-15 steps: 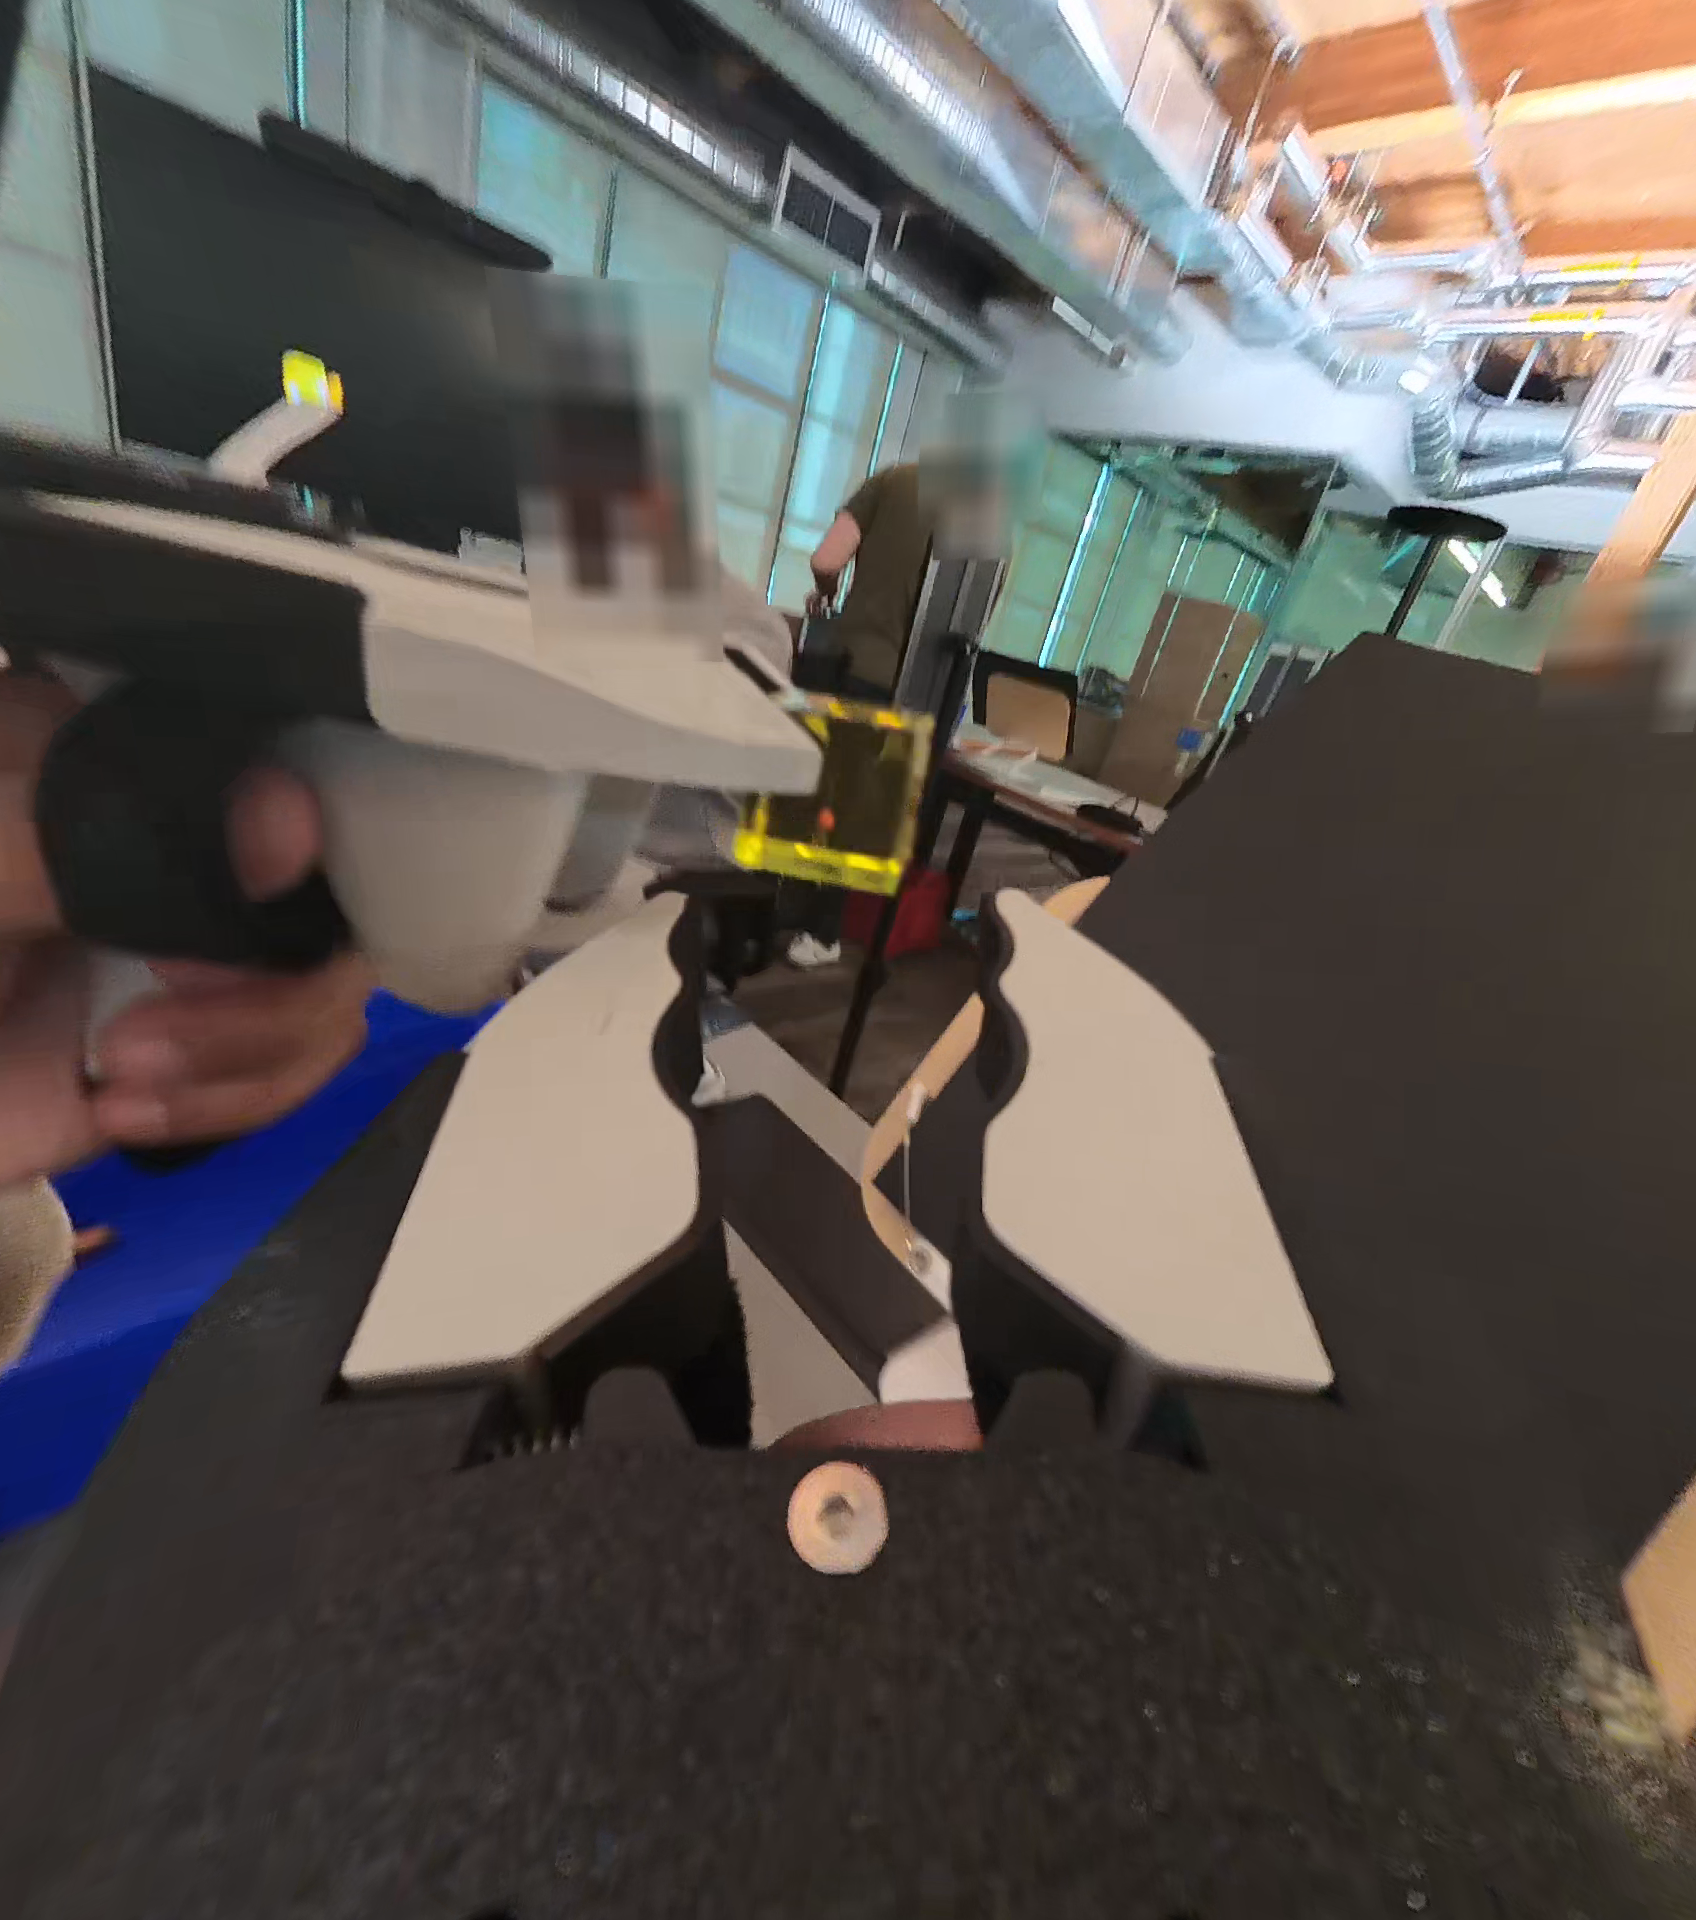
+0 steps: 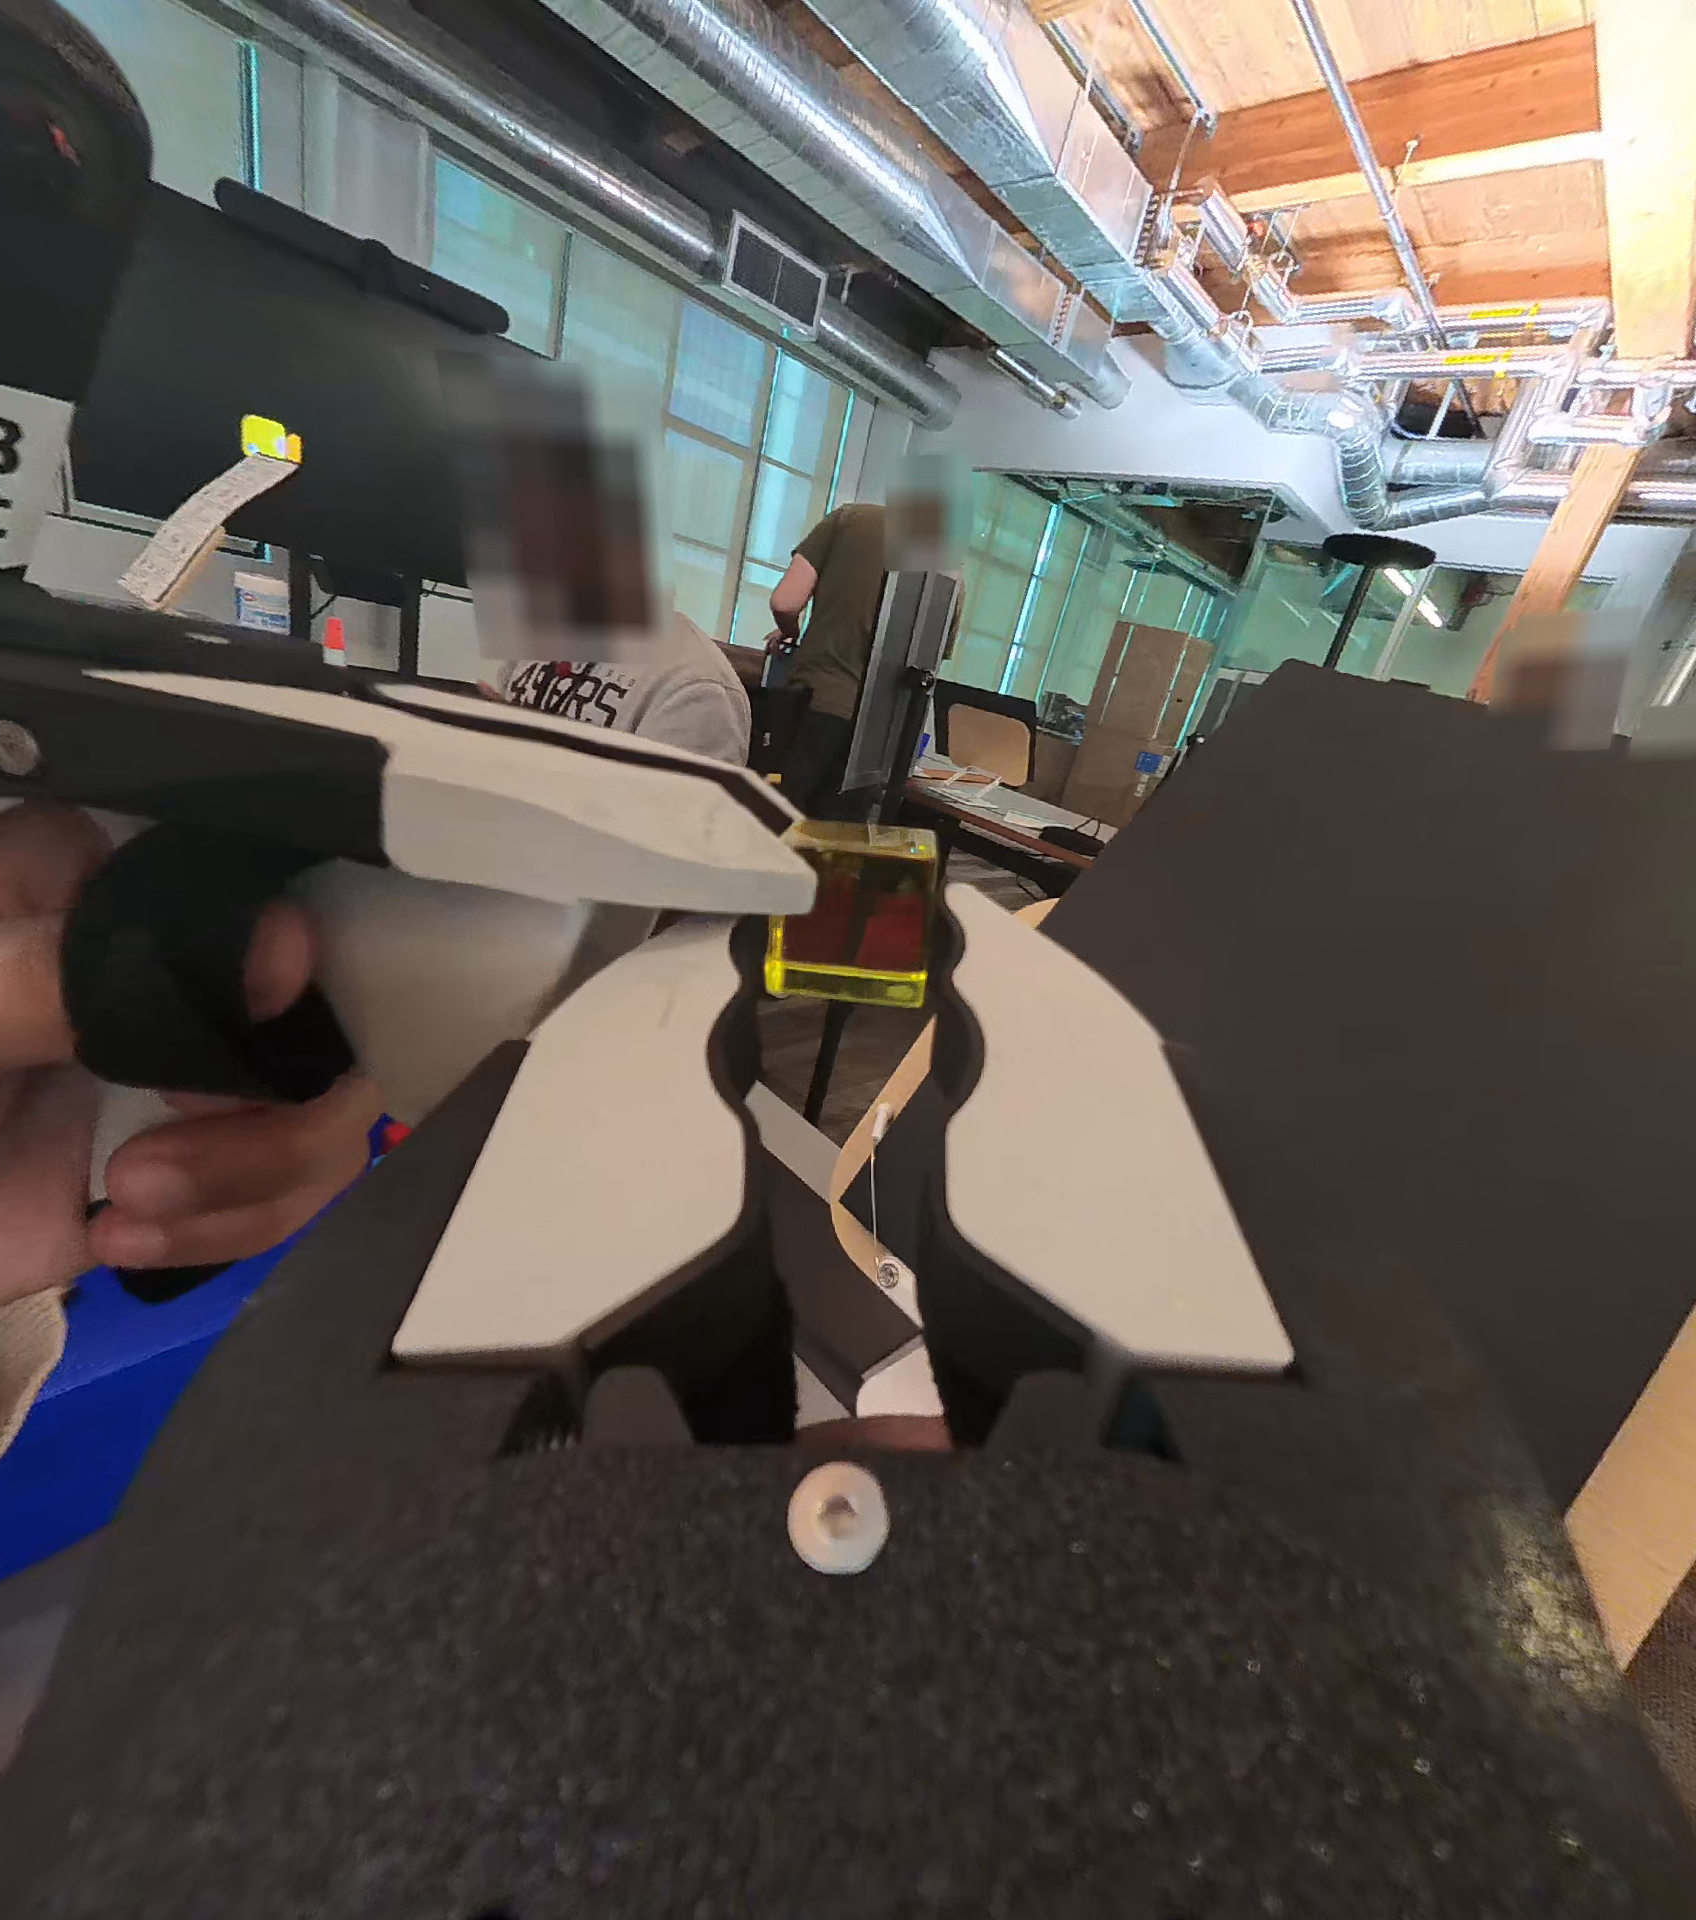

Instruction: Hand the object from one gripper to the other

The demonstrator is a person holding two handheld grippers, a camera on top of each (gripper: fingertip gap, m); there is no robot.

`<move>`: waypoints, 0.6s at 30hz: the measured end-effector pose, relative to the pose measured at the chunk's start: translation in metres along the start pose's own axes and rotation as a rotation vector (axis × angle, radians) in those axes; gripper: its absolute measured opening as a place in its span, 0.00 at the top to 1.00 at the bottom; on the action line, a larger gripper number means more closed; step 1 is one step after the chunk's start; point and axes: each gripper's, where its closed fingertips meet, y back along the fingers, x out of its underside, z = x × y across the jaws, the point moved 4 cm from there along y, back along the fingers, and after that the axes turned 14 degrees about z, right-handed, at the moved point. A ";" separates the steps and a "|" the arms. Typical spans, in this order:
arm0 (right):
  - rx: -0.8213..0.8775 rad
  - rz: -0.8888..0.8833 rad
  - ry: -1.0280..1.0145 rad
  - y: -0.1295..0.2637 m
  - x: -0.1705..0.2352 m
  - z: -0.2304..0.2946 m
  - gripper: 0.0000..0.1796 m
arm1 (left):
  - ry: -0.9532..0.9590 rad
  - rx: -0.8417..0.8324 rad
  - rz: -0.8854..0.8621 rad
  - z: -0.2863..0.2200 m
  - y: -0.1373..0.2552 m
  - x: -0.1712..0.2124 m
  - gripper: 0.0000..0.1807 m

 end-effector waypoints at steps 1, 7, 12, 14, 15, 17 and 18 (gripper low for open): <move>-0.006 0.003 0.000 0.000 0.000 -0.001 0.84 | -0.004 0.025 -0.006 -0.001 0.002 -0.001 0.83; -0.156 -0.033 0.055 0.013 -0.005 -0.003 0.84 | 0.043 0.166 -0.004 0.004 0.024 -0.005 0.72; 0.027 0.058 0.460 0.021 0.004 -0.001 0.84 | 0.109 0.289 0.110 0.007 0.025 0.006 0.64; 0.107 0.148 0.664 0.019 0.015 0.006 0.83 | 0.066 0.230 0.158 0.009 0.021 0.012 0.65; 0.133 0.161 0.751 0.019 0.018 0.012 0.84 | 0.033 0.199 0.188 0.009 0.019 0.016 0.66; 0.189 0.189 0.848 0.017 0.020 0.021 0.84 | -0.028 0.161 0.252 0.005 0.014 0.024 0.68; 0.206 0.192 0.875 0.016 0.019 0.026 0.84 | -0.048 0.156 0.278 0.003 0.011 0.027 0.68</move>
